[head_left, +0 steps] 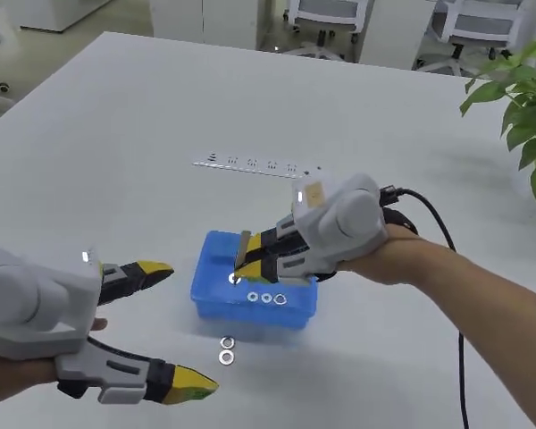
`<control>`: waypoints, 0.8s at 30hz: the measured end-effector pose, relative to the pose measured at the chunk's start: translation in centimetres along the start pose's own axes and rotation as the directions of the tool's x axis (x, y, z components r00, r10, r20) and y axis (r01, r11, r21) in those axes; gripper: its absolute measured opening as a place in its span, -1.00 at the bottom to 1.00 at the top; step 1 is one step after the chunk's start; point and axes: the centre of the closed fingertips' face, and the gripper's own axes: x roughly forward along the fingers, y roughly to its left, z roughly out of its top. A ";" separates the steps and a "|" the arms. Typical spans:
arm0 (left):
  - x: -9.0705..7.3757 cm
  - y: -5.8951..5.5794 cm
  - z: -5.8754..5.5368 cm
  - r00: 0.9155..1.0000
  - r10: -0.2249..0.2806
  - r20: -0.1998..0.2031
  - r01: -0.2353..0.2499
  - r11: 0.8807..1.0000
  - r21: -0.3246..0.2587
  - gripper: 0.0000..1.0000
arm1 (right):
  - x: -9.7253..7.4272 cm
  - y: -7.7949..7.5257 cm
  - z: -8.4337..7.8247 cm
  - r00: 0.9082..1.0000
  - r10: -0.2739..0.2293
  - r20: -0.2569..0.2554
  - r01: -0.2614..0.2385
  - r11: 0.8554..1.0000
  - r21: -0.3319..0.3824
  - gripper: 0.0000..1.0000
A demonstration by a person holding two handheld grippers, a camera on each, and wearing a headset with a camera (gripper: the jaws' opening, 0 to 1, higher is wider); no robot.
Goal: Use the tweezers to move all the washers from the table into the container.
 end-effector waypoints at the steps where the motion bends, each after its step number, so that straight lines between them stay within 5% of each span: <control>1: 0.0 0.0 0.0 1.000 0.000 0.002 0.000 1.000 -0.002 0.98 | 0.1 -0.2 0.0 1.000 0.000 0.002 0.000 1.000 0.002 -0.83; 14: 0.2 1.8 0.6 1.000 0.016 0.013 -0.016 1.000 0.013 0.96 | 1.7 -1.1 -0.9 1.000 0.015 0.004 -0.015 1.000 -0.003 -0.83; 24: 1.4 3.7 1.8 1.000 0.002 0.022 -0.003 0.999 0.042 0.64 | 2.5 -1.4 -2.0 1.000 0.031 0.002 -0.031 0.999 0.011 -0.82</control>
